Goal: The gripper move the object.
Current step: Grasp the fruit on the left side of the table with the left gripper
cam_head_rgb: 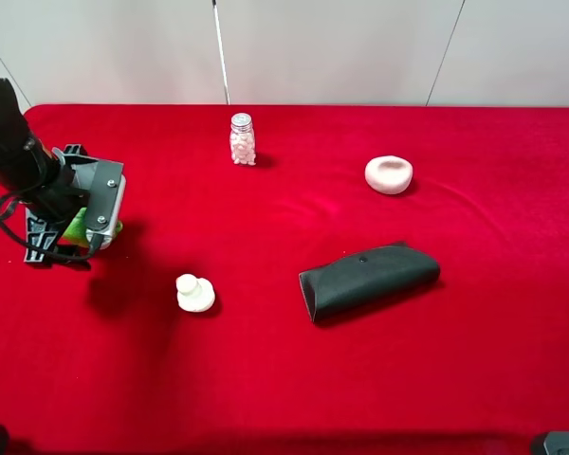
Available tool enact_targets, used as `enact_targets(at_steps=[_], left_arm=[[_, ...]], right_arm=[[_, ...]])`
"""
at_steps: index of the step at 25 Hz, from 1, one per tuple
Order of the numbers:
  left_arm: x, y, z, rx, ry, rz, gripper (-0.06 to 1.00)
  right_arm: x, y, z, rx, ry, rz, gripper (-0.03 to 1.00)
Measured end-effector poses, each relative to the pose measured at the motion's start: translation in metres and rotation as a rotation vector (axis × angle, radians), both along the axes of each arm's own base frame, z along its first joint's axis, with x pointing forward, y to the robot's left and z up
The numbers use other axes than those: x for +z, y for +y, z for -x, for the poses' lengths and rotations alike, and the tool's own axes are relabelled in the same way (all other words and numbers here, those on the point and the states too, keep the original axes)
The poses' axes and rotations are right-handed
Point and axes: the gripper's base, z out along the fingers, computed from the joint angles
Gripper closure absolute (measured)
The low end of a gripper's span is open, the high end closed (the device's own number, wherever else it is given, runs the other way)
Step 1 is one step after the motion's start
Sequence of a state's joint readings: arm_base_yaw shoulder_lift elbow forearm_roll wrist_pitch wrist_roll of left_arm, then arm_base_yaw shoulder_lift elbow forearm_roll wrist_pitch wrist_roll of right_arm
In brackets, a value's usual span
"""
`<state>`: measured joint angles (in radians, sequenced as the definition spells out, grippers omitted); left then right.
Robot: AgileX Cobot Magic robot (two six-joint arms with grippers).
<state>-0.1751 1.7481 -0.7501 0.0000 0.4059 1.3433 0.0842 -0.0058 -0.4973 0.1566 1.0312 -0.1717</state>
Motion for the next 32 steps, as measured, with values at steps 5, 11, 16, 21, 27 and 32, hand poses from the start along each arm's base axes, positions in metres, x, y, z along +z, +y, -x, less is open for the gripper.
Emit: enact_targets(at_steps=[5, 11, 16, 21, 27, 32], left_arm=[[-0.0001, 0.0000, 0.0002, 0.003, 0.002, 0.000, 0.04], [-0.0001, 0.0000, 0.0002, 0.004, 0.002, 0.001, 0.04], [-0.0002, -0.0002, 0.0010, 0.011, 0.011, 0.005, 0.04], [-0.0003, -0.0003, 0.0014, 0.016, 0.017, 0.008, 0.04], [-0.0003, -0.0003, 0.0014, 0.016, 0.017, 0.008, 0.04], [-0.0003, -0.0003, 0.0014, 0.016, 0.017, 0.008, 0.04]], right_arm=[[0.0000, 0.0000, 0.0000, 0.000, 0.000, -0.001, 0.27], [0.0000, 0.0001, 0.0000, 0.000, 0.000, -0.001, 0.27], [0.0000, 0.0001, 0.0000, 0.000, 0.000, -0.001, 0.27], [0.0000, 0.0001, 0.0000, 0.000, 0.000, -0.001, 0.27], [0.0000, 0.0001, 0.0000, 0.000, 0.000, -0.002, 0.27], [0.0000, 0.0001, 0.0000, 0.000, 0.000, -0.002, 0.27]])
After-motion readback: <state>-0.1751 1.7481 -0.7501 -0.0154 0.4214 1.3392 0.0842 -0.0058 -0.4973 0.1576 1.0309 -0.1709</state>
